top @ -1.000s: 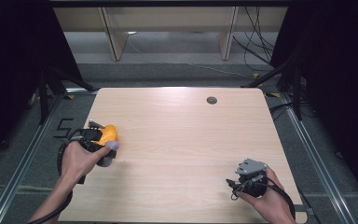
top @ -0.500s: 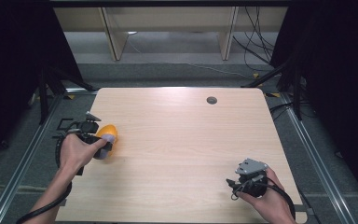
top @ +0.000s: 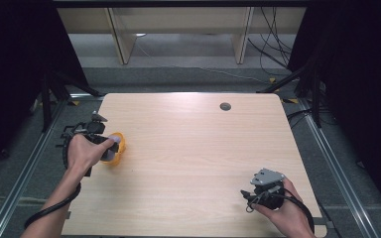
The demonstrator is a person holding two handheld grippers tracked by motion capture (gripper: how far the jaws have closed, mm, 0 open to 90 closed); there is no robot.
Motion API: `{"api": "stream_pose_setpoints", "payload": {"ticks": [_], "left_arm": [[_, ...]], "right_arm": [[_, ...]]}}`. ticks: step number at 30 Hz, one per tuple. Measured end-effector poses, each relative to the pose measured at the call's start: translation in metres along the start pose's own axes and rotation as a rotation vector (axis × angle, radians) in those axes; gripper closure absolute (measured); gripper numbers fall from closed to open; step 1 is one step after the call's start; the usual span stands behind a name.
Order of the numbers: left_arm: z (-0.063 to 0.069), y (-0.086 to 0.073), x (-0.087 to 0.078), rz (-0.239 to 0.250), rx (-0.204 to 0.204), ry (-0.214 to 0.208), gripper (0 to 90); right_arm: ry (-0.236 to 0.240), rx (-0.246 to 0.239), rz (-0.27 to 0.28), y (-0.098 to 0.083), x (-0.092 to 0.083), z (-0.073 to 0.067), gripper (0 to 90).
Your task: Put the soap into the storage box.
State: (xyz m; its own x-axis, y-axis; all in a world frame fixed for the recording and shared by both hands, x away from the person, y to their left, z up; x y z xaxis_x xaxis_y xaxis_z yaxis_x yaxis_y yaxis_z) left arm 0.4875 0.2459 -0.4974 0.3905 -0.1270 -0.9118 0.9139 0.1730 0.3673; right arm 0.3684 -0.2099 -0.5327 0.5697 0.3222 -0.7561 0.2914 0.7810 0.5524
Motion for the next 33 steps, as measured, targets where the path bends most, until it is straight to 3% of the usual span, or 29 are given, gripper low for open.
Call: {"api": "stream_pose_setpoints", "payload": {"ticks": [15, 16, 33], "left_arm": [[-0.005, 0.012, 0.011, 0.008, -0.027, 0.031, 48.6], [-0.005, 0.013, 0.012, 0.009, -0.034, 0.033, 48.6], [-0.006, 0.019, 0.021, 0.007, -0.039, 0.035, 48.6]], "right_arm": [[0.001, 0.001, 0.001, 0.0, 0.0, -0.001, 29.7], [0.002, 0.017, -0.001, 0.0, 0.0, -0.002, 29.7], [0.002, 0.002, 0.002, 0.0, -0.001, 0.0, 29.7]]}}
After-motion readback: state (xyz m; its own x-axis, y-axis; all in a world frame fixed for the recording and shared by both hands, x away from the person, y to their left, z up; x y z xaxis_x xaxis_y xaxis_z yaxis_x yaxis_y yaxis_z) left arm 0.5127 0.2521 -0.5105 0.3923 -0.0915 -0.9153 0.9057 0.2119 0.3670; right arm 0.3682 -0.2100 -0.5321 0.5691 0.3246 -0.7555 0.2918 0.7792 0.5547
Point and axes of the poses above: each handheld gripper's, and its own axes: x roughly forward along the jaws, y roughly out of its top, z roughly to its right, the point moved 10 cm from there along x, roughly forward along the jaws, and after that the axes turned 14 degrees about -x, right-handed, at the moved point
